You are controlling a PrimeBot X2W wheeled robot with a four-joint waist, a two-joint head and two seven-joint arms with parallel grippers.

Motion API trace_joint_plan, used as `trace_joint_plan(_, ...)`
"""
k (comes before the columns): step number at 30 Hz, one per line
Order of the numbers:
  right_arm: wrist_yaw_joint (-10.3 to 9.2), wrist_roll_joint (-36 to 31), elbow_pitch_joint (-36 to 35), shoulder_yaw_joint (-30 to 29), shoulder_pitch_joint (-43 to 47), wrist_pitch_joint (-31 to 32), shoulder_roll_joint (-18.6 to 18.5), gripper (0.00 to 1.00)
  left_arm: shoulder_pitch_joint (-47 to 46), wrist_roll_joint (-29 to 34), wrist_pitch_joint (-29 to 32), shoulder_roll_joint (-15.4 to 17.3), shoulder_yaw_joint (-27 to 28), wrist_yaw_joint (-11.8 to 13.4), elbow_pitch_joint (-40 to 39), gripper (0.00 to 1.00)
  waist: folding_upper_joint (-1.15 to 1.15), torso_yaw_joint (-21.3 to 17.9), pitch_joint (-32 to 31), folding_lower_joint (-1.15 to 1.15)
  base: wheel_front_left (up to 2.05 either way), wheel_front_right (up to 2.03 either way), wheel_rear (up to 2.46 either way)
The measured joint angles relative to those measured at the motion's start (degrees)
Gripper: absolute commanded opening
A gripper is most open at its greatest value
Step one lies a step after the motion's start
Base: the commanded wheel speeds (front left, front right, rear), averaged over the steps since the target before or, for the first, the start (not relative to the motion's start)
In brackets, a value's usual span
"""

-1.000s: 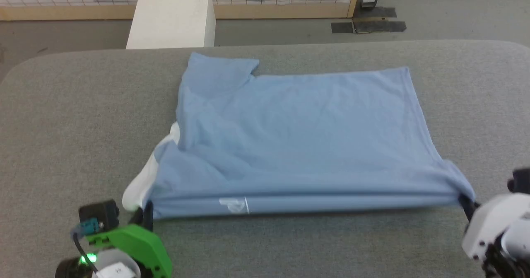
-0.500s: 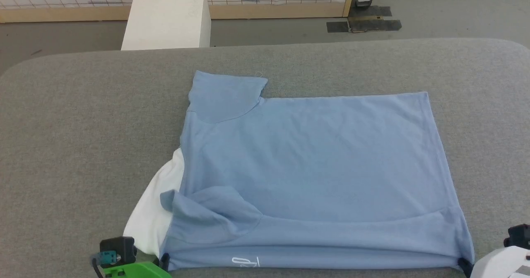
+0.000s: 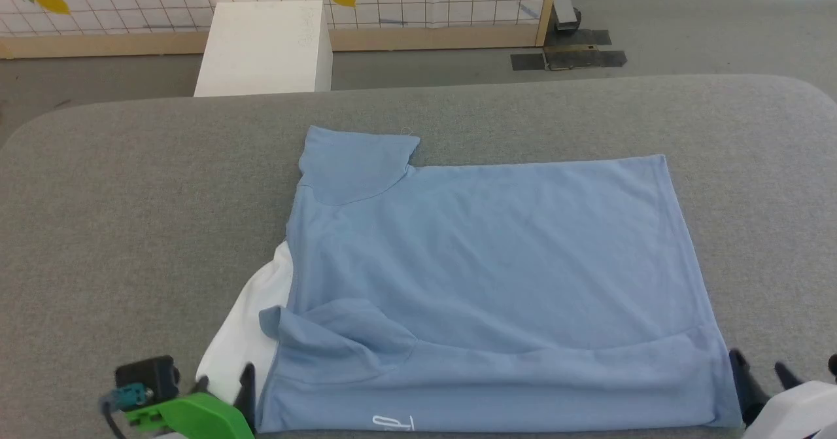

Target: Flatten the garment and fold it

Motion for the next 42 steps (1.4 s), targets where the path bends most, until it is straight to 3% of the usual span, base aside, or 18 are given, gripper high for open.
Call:
trace_joint_plan(6,0.00,-2.4,-5.6,4.2,0.0,-12.1,0.0,1.00,-3.9,5.0,-5.7,2.4,1.4,-1.3,-2.6,1.00,0.00,-0.6,0.2,0.00,0.00,0.00,0.00)
trace_joint_plan(13,0.00,-6.2,-7.5,10.6,-3.2,-23.8,-0.6,1.00,-19.9,11.2,-10.0,3.4,-0.5,-8.9,2.2,1.00,0.00,-1.4,3.4,0.00,0.00,0.00,0.00)
trace_joint_plan(21,0.00,-6.6,-8.8,16.5,-10.4,-27.3,-1.7,1.00,-42.6,12.3,-2.0,4.4,-2.8,-18.7,13.3,1.00,0.00,-3.1,10.7,0.01,0.00,0.00,0.00)
trace_joint_plan(26,0.00,-6.4,-9.0,18.7,-14.2,-28.2,-1.5,1.00,-54.5,11.1,7.2,5.0,-3.3,-22.3,20.6,1.00,0.00,-4.6,16.1,0.01,0.00,0.00,0.00)
trace_joint_plan(30,0.00,-6.0,-8.6,20.4,-16.8,-29.1,-1.1,1.00,-61.5,9.4,17.9,5.4,-3.6,-22.4,26.6,1.00,0.00,-6.7,20.8,0.02,0.00,0.00,0.00)
trace_joint_plan(35,0.00,-5.3,-7.5,21.4,-18.0,-29.9,-0.6,1.00,-64.6,7.3,27.7,6.0,-3.7,-20.4,29.8,1.00,0.00,-9.5,24.2,0.02,0.00,0.00,0.00)
trace_joint_plan(42,0.00,-4.3,-6.1,22.7,-19.0,-30.9,-0.4,1.00,-65.7,7.9,35.9,8.3,-4.8,-16.6,30.7,1.00,0.00,-13.3,27.2,0.01,0.00,0.00,0.00)
